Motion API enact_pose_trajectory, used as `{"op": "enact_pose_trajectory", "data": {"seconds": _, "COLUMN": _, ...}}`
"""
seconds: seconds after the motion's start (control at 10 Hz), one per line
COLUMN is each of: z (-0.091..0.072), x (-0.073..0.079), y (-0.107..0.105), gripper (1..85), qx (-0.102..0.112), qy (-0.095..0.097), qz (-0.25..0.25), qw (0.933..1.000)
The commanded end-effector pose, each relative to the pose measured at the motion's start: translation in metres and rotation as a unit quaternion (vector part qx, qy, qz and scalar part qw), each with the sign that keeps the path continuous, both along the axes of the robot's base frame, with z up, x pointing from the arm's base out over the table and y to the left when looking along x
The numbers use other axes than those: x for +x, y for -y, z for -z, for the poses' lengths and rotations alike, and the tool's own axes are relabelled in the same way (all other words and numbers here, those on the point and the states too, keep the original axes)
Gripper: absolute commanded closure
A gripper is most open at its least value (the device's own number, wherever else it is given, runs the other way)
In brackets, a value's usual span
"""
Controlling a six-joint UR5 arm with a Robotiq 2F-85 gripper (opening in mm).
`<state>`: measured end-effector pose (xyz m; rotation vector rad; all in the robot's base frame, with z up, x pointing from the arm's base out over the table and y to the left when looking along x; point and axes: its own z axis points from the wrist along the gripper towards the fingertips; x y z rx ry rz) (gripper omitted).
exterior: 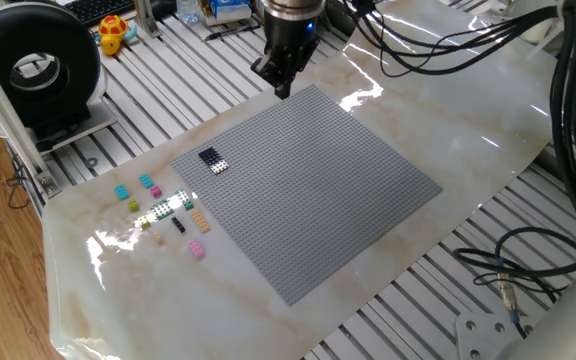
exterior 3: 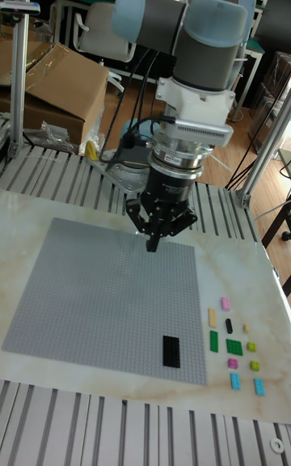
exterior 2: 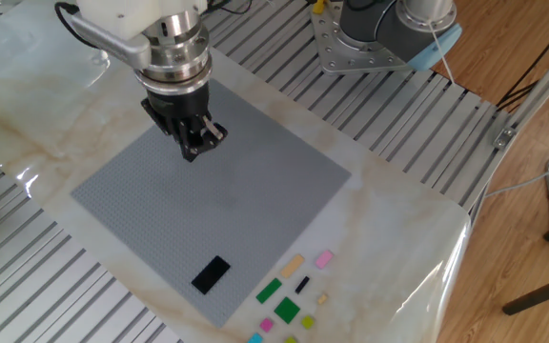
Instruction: Stack small Lego blocks randomly, one at a time
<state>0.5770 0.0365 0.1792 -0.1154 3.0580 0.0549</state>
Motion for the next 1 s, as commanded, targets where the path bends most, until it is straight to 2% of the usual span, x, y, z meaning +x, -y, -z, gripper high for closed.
{"op": "enact_pose_trajectory", "data": {"seconds": 0.0, "z": 0.001, "x": 0.016, "y": -0.040, "gripper": 72.7, "qx": 0.018, "qy": 0.006, "qz": 0.017, "qw": 0.9997}}
{"op": "enact_pose_trajectory", "data": {"seconds": 0.1, "z": 0.001, "x": 0.020, "y": -0.050, "gripper": 72.7, "qx": 0.017, "qy": 0.004, "qz": 0.023, "qw": 0.9996}}
{"op": "enact_pose_trajectory", "data": {"seconds": 0.3, "z": 0.001, "x": 0.007, "y": -0.040, "gripper": 74.3, "qx": -0.005, "qy": -0.021, "qz": 0.023, "qw": 0.9995}}
{"op": "enact_pose_trajectory", "data": {"seconds": 0.4, "z": 0.002, "x": 0.003, "y": -0.037, "gripper": 74.3, "qx": -0.011, "qy": -0.029, "qz": 0.000, "qw": 0.9995}}
{"op": "enact_pose_trajectory", "data": {"seconds": 0.5, "z": 0.002, "x": 0.007, "y": -0.032, "gripper": 76.0, "qx": -0.022, "qy": -0.021, "qz": -0.007, "qw": 0.9995}}
{"op": "enact_pose_trajectory", "data": {"seconds": 0.6, "z": 0.002, "x": 0.006, "y": -0.034, "gripper": 76.0, "qx": -0.019, "qy": -0.023, "qz": -0.005, "qw": 0.9996}}
{"op": "enact_pose_trajectory", "data": {"seconds": 0.8, "z": 0.001, "x": 0.009, "y": -0.045, "gripper": 73.0, "qx": 0.005, "qy": -0.018, "qz": 0.013, "qw": 0.9998}}
{"op": "enact_pose_trajectory", "data": {"seconds": 0.9, "z": 0.005, "x": 0.013, "y": -0.060, "gripper": 72.3, "qx": 0.018, "qy": -0.012, "qz": 0.020, "qw": 0.9996}}
